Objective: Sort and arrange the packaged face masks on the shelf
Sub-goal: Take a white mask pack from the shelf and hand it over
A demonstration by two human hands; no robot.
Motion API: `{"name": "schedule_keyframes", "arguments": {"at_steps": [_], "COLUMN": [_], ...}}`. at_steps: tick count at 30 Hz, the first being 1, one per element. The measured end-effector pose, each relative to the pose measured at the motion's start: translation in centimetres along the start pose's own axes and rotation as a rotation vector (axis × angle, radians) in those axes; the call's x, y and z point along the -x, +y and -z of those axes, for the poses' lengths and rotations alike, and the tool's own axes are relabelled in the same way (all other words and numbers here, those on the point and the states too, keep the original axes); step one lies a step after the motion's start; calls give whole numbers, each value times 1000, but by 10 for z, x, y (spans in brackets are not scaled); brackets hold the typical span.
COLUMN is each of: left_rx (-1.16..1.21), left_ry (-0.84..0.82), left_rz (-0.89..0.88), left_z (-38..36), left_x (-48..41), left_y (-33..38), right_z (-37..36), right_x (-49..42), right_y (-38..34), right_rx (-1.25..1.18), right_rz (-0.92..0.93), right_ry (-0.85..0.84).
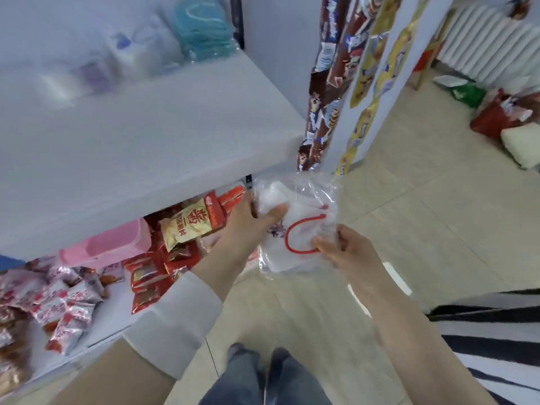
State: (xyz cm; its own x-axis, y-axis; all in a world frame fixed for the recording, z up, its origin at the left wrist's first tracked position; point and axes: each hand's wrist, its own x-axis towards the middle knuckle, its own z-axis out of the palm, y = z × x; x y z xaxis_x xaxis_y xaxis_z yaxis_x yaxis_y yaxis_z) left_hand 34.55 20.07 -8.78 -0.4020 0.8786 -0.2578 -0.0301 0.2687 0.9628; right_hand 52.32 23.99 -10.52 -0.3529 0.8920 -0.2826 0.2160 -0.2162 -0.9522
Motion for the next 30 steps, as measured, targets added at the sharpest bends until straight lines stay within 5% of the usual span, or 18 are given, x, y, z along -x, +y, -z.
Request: {"name": "schedule_keyframes", "arguments": {"at_steps": [6,13,22,30], "left_rx": [34,-15,137,139], "left_ry": [304,462,477,555], "left_rz": [-39,-125,-53,29], "left_z": [86,195,366,443], "left_x": [30,68,52,-42], "left_y": [24,54,65,65], "right_z": [-75,-183,-360,-451], "right_x": [-16,-16,-45,-101], "right_y": [-53,-113,-173,-197], "right_rx": [45,132,89,284], "right_rz": [106,175,190,160], "right_ry": [-285,-465,-490,-270]}}
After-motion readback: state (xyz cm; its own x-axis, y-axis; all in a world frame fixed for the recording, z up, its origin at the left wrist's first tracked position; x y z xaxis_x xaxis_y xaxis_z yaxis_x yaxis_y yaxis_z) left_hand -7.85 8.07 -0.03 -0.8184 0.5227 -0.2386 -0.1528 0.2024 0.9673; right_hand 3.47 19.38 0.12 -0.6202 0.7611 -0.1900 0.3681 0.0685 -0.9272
